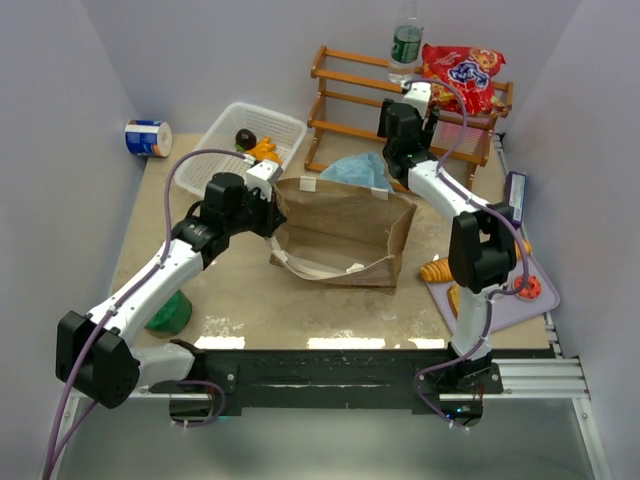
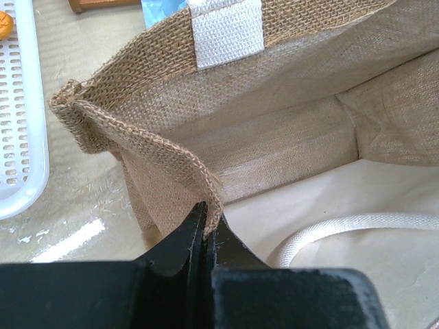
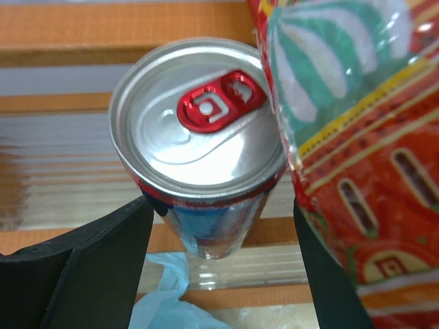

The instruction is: Place the mixed food into the grocery bags and tie them

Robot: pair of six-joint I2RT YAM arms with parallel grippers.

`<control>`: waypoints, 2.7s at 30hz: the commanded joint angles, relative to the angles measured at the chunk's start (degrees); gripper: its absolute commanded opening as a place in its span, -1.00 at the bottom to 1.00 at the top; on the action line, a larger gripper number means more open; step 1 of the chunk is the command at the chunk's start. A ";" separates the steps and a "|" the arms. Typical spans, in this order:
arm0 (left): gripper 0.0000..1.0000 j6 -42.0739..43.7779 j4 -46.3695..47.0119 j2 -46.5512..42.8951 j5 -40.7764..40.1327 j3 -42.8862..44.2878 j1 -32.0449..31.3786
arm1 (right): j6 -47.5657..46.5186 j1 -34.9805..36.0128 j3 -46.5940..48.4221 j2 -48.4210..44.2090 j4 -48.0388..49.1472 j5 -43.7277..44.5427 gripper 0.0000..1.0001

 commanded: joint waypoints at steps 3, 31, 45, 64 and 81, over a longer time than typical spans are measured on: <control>-1.00 1.46 0.48 1.18 0.90 -0.55 0.19 | -5.49 -0.66 1.97 1.28 8.82 1.62 0.69; -1.00 1.37 0.30 1.09 1.52 -0.37 0.19 | -9.72 0.92 -10.95 -15.85 12.17 -12.25 -1.00; -1.00 1.55 0.22 1.00 0.99 -0.46 0.10 | -8.31 2.85 -15.61 -26.58 4.01 -31.22 -1.00; -1.00 2.16 -0.22 1.00 0.02 -0.46 0.10 | -15.96 28.69 -23.08 -38.89 -12.25 -23.34 -1.00; -1.00 2.60 -0.13 0.65 -0.94 -0.46 0.10 | -10.86 29.92 -30.47 -26.42 -21.48 -17.01 -1.00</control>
